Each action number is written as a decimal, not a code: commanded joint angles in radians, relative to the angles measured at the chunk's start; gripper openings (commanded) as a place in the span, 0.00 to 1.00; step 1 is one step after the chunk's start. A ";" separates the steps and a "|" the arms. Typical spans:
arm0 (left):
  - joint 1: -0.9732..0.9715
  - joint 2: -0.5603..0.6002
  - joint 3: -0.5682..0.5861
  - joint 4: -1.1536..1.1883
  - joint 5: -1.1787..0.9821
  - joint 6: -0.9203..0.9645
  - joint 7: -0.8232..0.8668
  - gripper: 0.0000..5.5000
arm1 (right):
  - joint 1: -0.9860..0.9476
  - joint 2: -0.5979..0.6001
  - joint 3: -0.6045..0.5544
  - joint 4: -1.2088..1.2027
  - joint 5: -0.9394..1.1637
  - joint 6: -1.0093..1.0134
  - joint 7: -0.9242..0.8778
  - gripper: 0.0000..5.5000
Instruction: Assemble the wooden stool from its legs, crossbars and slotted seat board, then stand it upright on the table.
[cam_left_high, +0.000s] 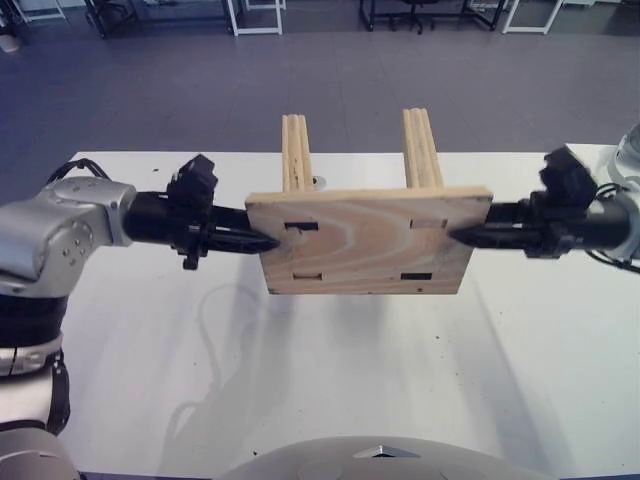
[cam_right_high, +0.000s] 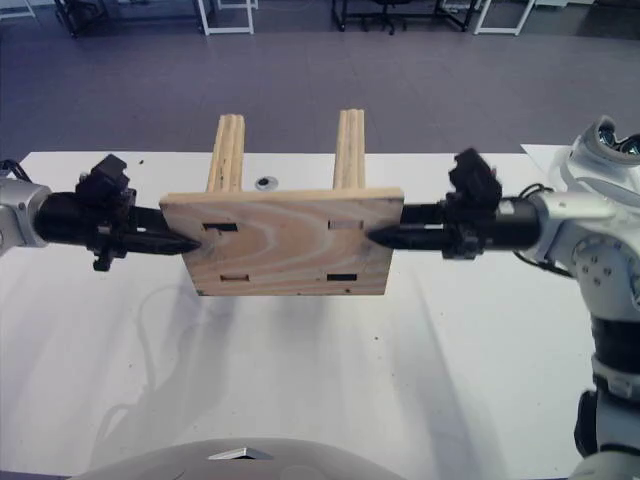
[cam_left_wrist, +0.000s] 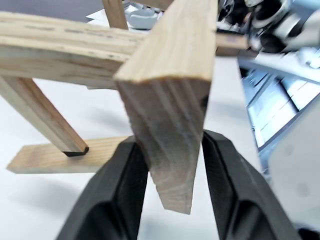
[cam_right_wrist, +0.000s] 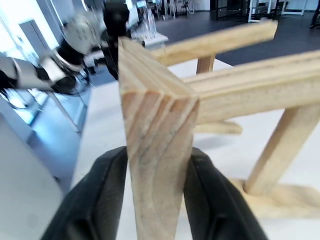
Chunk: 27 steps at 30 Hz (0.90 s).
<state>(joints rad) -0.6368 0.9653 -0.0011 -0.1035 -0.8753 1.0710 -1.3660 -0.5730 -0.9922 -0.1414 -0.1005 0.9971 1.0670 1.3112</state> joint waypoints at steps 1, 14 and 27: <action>-0.568 -0.075 -0.081 0.380 -0.282 0.513 -0.232 0.27 | -0.598 -0.013 0.195 0.328 0.234 0.530 0.245 0.25; -0.511 0.069 -0.648 0.419 -0.792 0.543 -0.248 0.24 | -0.164 -0.151 0.475 0.318 0.834 0.546 0.072 0.25; -0.405 -0.039 -0.292 0.887 -0.133 0.271 -0.045 0.52 | 0.097 -0.108 0.151 0.601 0.811 0.281 -0.508 0.64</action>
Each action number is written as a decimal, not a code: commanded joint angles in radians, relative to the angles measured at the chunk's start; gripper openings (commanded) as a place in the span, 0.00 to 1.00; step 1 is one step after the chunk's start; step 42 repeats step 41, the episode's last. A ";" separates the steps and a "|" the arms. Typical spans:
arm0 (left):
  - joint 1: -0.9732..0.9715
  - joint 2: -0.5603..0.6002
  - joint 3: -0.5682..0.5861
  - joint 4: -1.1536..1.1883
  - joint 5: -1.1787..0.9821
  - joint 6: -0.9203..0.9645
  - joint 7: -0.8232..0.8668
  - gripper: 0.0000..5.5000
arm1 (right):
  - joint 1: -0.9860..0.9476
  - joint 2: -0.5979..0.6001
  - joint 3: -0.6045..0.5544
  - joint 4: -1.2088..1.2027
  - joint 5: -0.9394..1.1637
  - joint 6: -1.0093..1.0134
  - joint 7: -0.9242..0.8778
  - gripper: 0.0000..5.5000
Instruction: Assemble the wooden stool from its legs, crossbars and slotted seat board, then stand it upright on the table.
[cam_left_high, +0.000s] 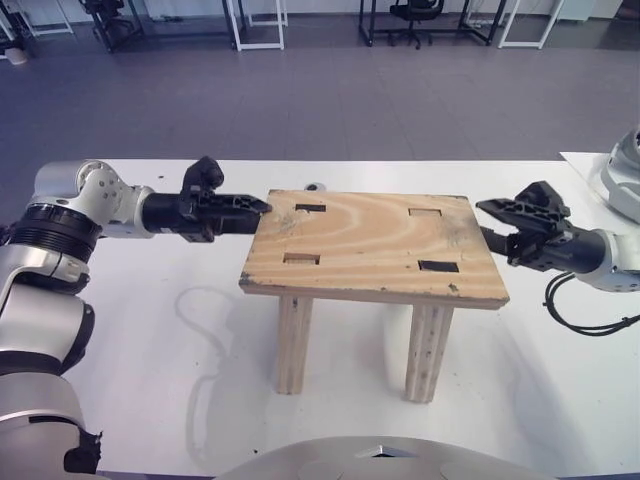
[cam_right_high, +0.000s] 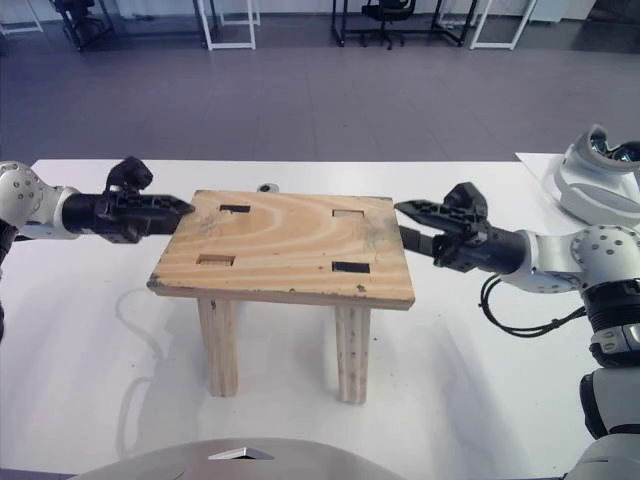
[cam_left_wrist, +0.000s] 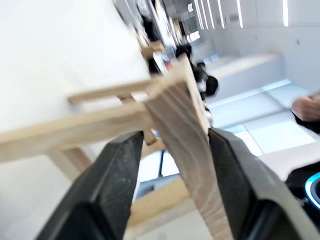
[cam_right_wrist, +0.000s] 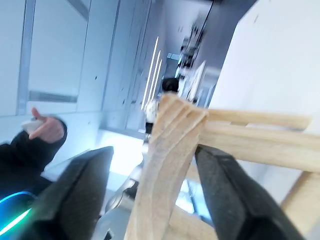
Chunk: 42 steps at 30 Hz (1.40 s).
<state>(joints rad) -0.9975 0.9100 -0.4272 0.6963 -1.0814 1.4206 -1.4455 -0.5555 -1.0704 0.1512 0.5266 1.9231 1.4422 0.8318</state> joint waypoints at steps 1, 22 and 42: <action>-0.027 0.033 0.197 0.118 0.101 -0.152 0.066 0.55 | 0.102 -0.018 -0.205 -0.025 -0.192 -0.202 -0.050 0.67; 0.270 -0.347 0.639 -0.371 0.716 -1.192 1.141 0.64 | 0.345 0.512 -0.533 -0.046 -1.274 -1.321 -0.498 0.67; 0.664 -0.309 0.684 -0.555 0.853 -1.220 1.089 0.64 | 0.277 0.530 -0.516 -0.037 -1.537 -1.523 -0.423 0.67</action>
